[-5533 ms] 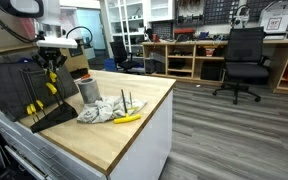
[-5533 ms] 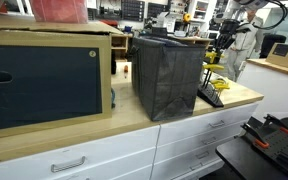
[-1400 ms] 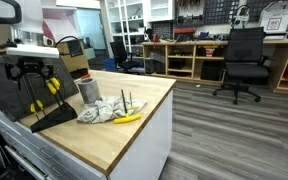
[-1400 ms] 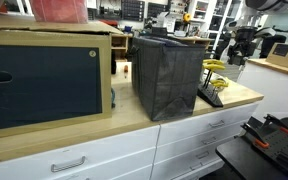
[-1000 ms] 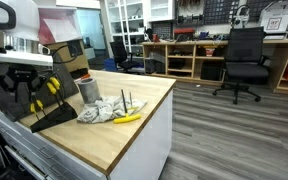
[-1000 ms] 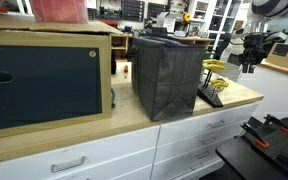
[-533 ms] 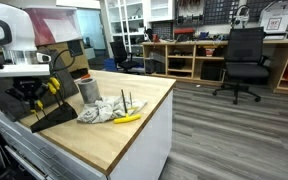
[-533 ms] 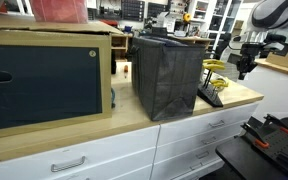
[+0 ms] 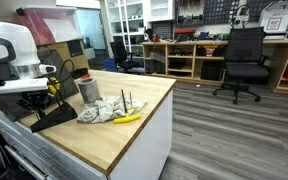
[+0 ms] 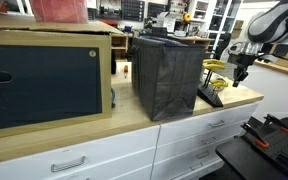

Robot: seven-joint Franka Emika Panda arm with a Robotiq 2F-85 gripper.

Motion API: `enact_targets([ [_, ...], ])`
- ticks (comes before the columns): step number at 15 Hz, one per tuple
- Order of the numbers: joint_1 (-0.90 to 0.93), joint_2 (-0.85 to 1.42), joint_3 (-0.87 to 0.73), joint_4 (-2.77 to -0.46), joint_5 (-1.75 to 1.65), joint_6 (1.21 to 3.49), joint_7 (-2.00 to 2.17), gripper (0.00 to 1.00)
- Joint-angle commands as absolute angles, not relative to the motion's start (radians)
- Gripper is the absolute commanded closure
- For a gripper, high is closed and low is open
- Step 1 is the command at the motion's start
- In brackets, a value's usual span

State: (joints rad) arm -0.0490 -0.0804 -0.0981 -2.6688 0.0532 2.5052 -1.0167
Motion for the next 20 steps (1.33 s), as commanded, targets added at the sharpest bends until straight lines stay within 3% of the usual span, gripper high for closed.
enact_targets([
  [1, -0.060, -0.014, -0.113, -2.680, 0.105, 2.577, -0.988, 1.00],
  [3, -0.073, -0.004, -0.117, -2.669, 0.167, 2.523, -1.039, 1.00],
  [4, -0.079, -0.028, -0.116, -2.666, 0.198, 2.460, -1.073, 0.74],
  [5, -0.083, -0.059, -0.115, -2.666, 0.236, 2.405, -1.149, 0.72],
  [6, -0.079, -0.006, -0.108, -2.674, 0.183, 2.492, -1.071, 0.91],
  [8, -0.080, -0.023, -0.112, -2.666, 0.218, 2.445, -1.120, 0.75],
  [10, -0.078, -0.036, -0.113, -2.666, 0.219, 2.436, -1.126, 0.72],
  [11, -0.069, -0.033, -0.103, -2.659, 0.210, 2.459, -1.091, 0.47],
  [12, -0.063, -0.030, -0.098, -2.655, 0.233, 2.463, -1.116, 0.45],
  [18, -0.075, 0.040, -0.095, -2.634, 0.241, 2.537, -1.071, 0.02],
  [19, -0.082, 0.052, -0.097, -2.631, 0.244, 2.543, -1.074, 0.00],
  [20, -0.091, 0.068, -0.100, -2.625, 0.258, 2.546, -1.092, 0.36],
])
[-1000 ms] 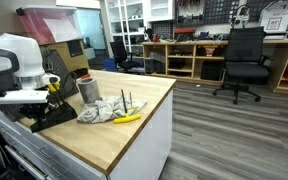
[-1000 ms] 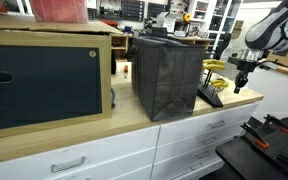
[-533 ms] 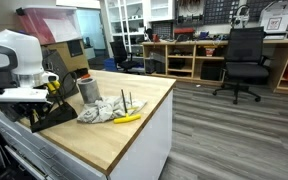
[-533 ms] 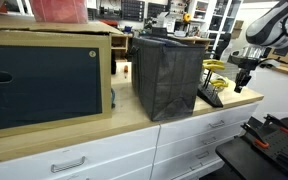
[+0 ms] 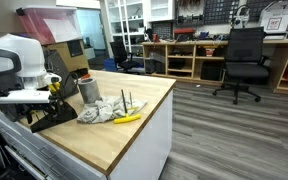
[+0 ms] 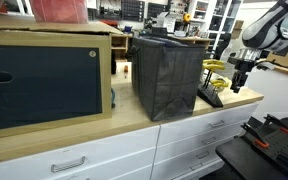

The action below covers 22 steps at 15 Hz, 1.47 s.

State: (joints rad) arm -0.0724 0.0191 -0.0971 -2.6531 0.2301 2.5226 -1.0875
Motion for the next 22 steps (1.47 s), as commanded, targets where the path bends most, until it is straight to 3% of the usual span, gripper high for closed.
enact_targets([
  [1, -0.099, 0.082, -0.100, -2.620, 0.279, 2.550, -1.105, 0.32],
  [3, -0.117, 0.106, -0.093, -2.607, 0.328, 2.565, -1.118, 0.41],
  [10, -0.165, 0.157, -0.060, -2.568, 0.468, 2.634, -1.122, 0.95],
  [11, -0.168, 0.164, -0.058, -2.562, 0.476, 2.652, -1.115, 0.99],
  [22, -0.156, 0.282, -0.004, -2.504, 0.587, 2.832, -1.070, 1.00],
])
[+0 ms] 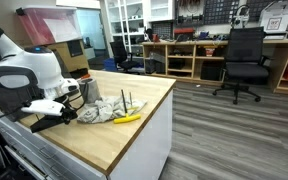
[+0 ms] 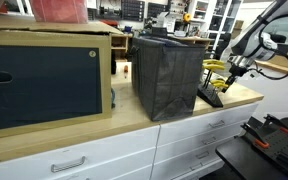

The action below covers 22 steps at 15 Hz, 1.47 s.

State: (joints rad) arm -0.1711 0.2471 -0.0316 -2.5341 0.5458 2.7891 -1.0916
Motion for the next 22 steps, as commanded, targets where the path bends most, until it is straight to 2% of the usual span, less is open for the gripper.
enact_targets([
  [1, -0.154, 0.288, 0.007, -2.498, 0.597, 2.840, -1.069, 1.00],
  [13, -0.166, 0.314, 0.096, -2.430, 0.652, 2.865, -1.089, 1.00],
  [17, -0.150, 0.275, 0.035, -2.481, 0.558, 2.818, -1.050, 1.00],
  [22, -0.171, 0.131, -0.064, -2.599, 0.258, 2.754, -0.959, 1.00],
])
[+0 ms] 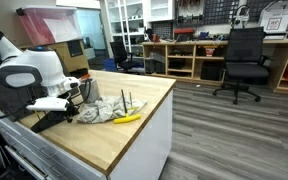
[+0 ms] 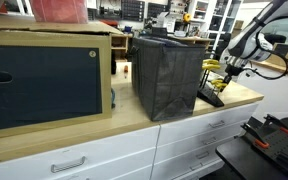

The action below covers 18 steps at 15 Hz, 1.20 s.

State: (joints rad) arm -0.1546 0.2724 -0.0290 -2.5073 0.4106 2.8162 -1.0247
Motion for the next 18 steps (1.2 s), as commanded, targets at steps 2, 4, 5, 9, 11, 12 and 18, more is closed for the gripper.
enact_targets([
  [2, -0.183, 0.047, -0.075, -2.635, 0.168, 2.700, -0.948, 1.00],
  [4, -0.181, -0.044, -0.078, -2.654, 0.141, 2.616, -0.951, 1.00],
  [5, -0.170, -0.095, -0.079, -2.659, 0.137, 2.565, -0.948, 1.00],
  [9, -0.113, -0.286, -0.088, -2.635, 0.160, 2.323, -0.921, 1.00],
  [11, -0.080, -0.359, -0.085, -2.609, 0.168, 2.222, -0.863, 1.00],
  [12, -0.058, -0.384, -0.084, -2.596, 0.183, 2.182, -0.832, 1.00],
  [18, 0.064, -0.472, -0.036, -2.558, 0.246, 2.113, -0.558, 1.00],
])
